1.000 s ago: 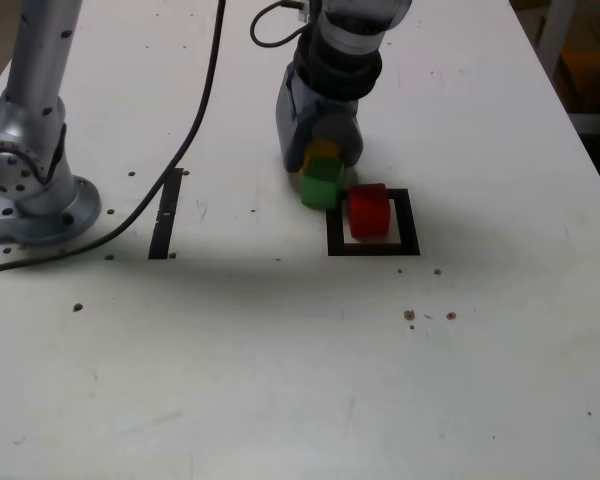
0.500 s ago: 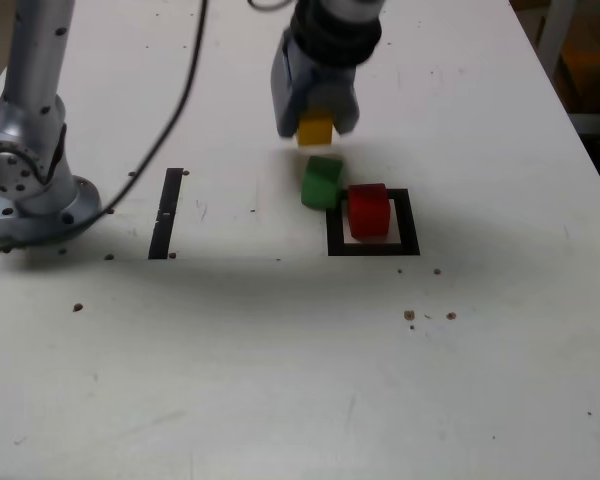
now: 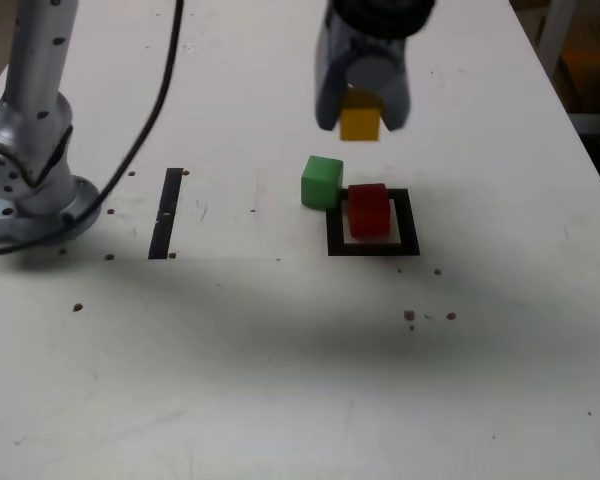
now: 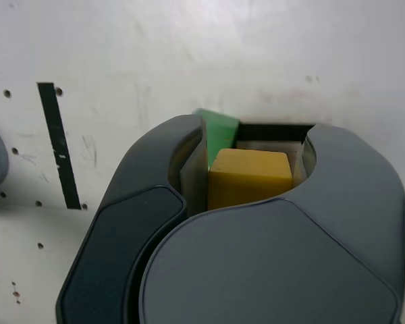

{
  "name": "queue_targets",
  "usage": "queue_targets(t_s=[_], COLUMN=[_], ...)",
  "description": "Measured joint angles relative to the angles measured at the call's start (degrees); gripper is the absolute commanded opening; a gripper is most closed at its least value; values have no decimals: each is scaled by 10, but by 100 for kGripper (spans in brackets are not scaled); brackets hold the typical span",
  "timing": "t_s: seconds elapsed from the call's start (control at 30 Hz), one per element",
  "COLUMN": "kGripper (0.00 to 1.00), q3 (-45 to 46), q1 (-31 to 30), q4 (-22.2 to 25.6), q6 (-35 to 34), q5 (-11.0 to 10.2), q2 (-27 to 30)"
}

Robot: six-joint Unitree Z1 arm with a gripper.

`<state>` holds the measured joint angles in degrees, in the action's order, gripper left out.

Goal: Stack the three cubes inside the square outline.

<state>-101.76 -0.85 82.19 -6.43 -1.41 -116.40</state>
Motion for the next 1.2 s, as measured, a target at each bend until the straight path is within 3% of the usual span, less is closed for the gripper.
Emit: queue_targets(t_s=[0.23,0.43,0.8,1.2], kGripper=[34,34,34,34], q3=[-57,-71,-64,-16], q1=[-46,-46,-46,-41], q4=[17,28,24,-12], q6=[2,2,-8,-35], q5=[18,23,31,44], q2=[-45,-60,-75,-75])
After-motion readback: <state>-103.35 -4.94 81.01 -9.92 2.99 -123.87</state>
